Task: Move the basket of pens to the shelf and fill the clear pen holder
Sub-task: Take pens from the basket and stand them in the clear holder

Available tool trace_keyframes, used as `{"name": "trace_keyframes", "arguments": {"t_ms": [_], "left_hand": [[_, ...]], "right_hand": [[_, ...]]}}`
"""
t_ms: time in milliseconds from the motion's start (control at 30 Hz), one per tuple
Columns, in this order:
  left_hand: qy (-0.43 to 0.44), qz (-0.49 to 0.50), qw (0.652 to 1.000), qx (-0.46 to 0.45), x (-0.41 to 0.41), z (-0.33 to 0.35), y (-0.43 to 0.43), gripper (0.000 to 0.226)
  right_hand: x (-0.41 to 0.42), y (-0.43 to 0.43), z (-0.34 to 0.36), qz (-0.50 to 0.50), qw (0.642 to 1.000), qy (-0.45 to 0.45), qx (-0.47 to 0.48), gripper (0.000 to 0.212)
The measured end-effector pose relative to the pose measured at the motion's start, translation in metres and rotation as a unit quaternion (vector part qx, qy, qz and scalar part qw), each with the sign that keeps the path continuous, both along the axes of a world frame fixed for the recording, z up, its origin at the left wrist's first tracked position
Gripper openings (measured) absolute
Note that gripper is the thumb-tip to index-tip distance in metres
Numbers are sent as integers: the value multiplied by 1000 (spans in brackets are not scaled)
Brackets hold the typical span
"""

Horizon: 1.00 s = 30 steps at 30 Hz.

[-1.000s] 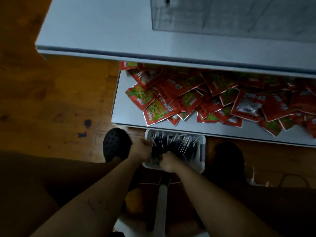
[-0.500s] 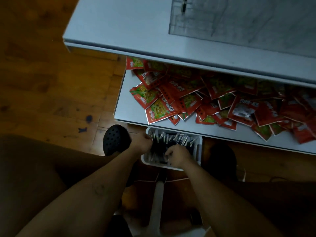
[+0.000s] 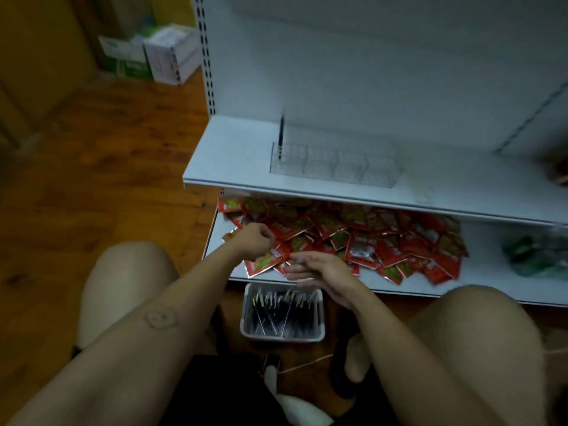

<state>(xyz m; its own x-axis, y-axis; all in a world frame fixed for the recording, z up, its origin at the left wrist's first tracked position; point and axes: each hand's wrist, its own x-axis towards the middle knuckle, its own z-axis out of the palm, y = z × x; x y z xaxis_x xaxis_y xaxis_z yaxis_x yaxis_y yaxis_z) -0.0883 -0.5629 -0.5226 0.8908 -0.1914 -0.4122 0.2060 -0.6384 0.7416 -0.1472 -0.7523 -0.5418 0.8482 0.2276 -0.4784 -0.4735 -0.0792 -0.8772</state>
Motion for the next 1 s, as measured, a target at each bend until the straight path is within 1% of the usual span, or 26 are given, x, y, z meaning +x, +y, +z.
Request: {"name": "trace_keyframes", "arguments": {"t_ms": [67, 133, 233, 300, 400, 467, 533, 567, 633, 667, 733, 767, 800, 833, 900, 933, 1000], "left_hand": [[-24, 6, 1000, -10, -7, 19, 3, 10], [-53, 8, 998, -15, -12, 34, 3, 8], [-95, 9, 995, -16, -17, 57, 1, 11], [-113, 16, 993, -17, -21, 71, -2, 12], [-153, 41, 987, -26, -22, 90, -8, 11], [-169, 60, 983, -37, -19, 100, -13, 13], [-180, 79, 979, -45, -10, 106, -18, 13], [-183, 91, 977, -51, -5, 108, -21, 12], [-185, 121, 973, -70, 6, 110, -24, 9], [-185, 135, 970, -80, 11, 110, -25, 8], [-185, 167, 964, -90, 25, 107, -25, 6], [-183, 184, 961, -91, 33, 103, -23, 6], [-180, 199, 959, -94, 42, 100, -22, 9], [-175, 212, 957, -97, 51, 96, -20, 12], [-165, 230, 954, -97, 72, 90, -16, 23], [-160, 240, 953, -97, 82, 87, -14, 29], [-153, 248, 951, -98, 102, 82, -11, 40]], "right_hand": [[-1, 2, 22, -31, 998, -54, 22, 20], [0, 5, 42, -75, 992, -104, 18, 19], [5, 6, 68, -147, 978, -148, 0, 19], [10, 4, 82, -170, 971, -170, -18, 20], [18, 1, 103, -191, 958, -209, -54, 25], [26, -1, 115, -190, 953, -226, -61, 30], [36, -5, 123, -182, 949, -249, -71, 29], [43, -7, 125, -181, 942, -268, -93, 25], [56, -11, 131, -184, 914, -319, -171, 20], [62, -12, 133, -189, 900, -341, -197, 25], [76, -12, 138, -204, 877, -380, -211, 49], [82, -11, 143, -211, 863, -405, -215, 58], [90, -9, 146, -215, 849, -429, -220, 61], [100, -7, 149, -215, 837, -451, -222, 59], [123, 0, 153, -209, 822, -484, -217, 51], [137, 5, 155, -207, 819, -493, -210, 47], [163, 16, 155, -204, 824, -495, -184, 44]]}}
